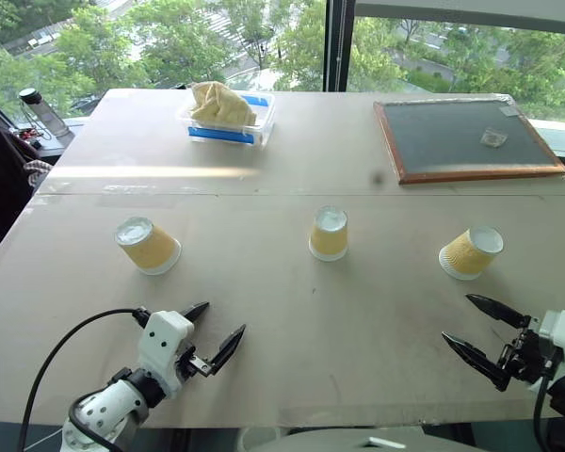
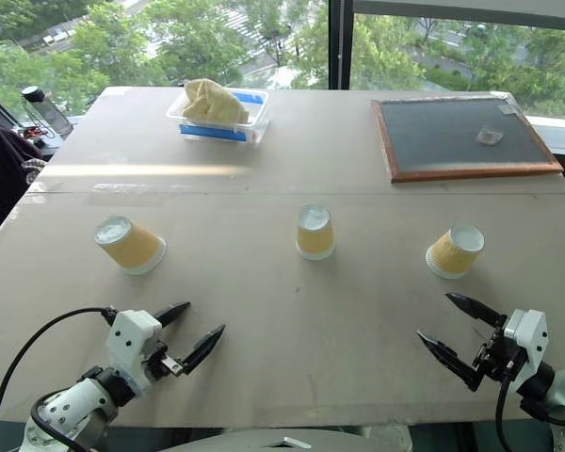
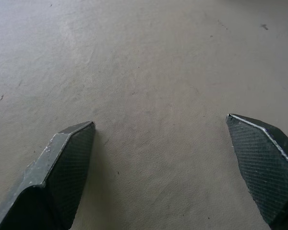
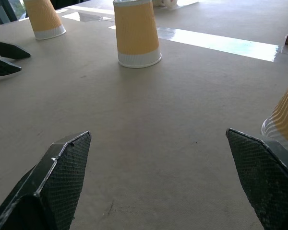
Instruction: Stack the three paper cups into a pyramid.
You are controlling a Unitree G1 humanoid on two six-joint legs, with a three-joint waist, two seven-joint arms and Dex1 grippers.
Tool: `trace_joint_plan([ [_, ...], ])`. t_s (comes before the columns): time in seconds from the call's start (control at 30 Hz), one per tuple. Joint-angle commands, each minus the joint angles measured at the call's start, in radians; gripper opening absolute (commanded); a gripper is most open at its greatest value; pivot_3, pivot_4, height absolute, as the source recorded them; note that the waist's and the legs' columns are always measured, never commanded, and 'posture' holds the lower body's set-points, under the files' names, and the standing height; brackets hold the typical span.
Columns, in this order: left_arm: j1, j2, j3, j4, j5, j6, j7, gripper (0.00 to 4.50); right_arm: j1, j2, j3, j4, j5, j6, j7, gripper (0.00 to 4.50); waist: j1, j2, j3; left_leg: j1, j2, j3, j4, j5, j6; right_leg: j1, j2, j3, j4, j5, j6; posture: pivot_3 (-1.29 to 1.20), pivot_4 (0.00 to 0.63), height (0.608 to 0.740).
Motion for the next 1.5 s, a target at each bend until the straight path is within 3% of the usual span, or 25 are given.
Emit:
trace_joint_plan([
  [0.03, -0.019, -0.001, -0.004, 0.043, 0.035, -0.09, -0.021, 4.5, -0.007, 0.017, 0.004, 0.041, -0.013, -0.068, 0.018, 4.46, 0.0, 0.0, 0.0, 0.0, 0.0, 0.0, 0.0, 0.0, 0.0, 0.0, 0.0, 0.0, 0.0, 0.0, 0.0, 0.0, 0.15, 0.74],
  [0.8, -0.065, 0.031, 0.007, 0.199, 0.01, -0.269, -0.159, 4.5, -0.053, 0.02, 0.058, 0.018, -0.028, -0.062, -0.042, 4.46, 0.001, 0.001, -0.002, 0.001, 0.0, 0.0, 0.0, 0.0, 0.0, 0.001, 0.001, 0.0, 0.001, 0.0, 0.0, 0.0, 0.15, 0.74],
  [1.03, -0.174, 0.198, 0.049, 0.14, -0.146, -0.167, -0.337, 4.5, -0.356, 0.052, 0.268, -0.085, -0.175, 0.192, -0.32, 4.46, -0.005, 0.001, -0.001, 0.004, 0.001, 0.0, 0.001, 0.0, 0.0, 0.0, 0.002, 0.0, 0.006, 0.0, 0.0, 0.0, 0.15, 0.74],
  [1.23, -0.343, 0.364, 0.136, 0.094, -0.348, 0.029, -0.45, 4.5, -0.69, 0.177, 0.46, 0.045, -0.261, 0.319, -0.409, 4.46, -0.004, 0.001, -0.001, 0.002, -0.001, -0.001, 0.001, 0.001, 0.0, -0.001, 0.002, -0.001, 0.007, 0.003, -0.005, 0.0, 0.15, 0.74],
  [1.5, -0.446, 0.418, 0.172, 0.081, -0.414, 0.148, -0.499, 4.5, -0.892, 0.308, 0.537, 0.219, -0.308, 0.318, -0.441, 4.46, -0.009, 0.001, 0.0, -0.007, -0.003, -0.002, 0.0, 0.001, -0.001, -0.009, 0.001, -0.002, 0.005, 0.005, -0.001, 0.0, 0.15, 0.74],
])
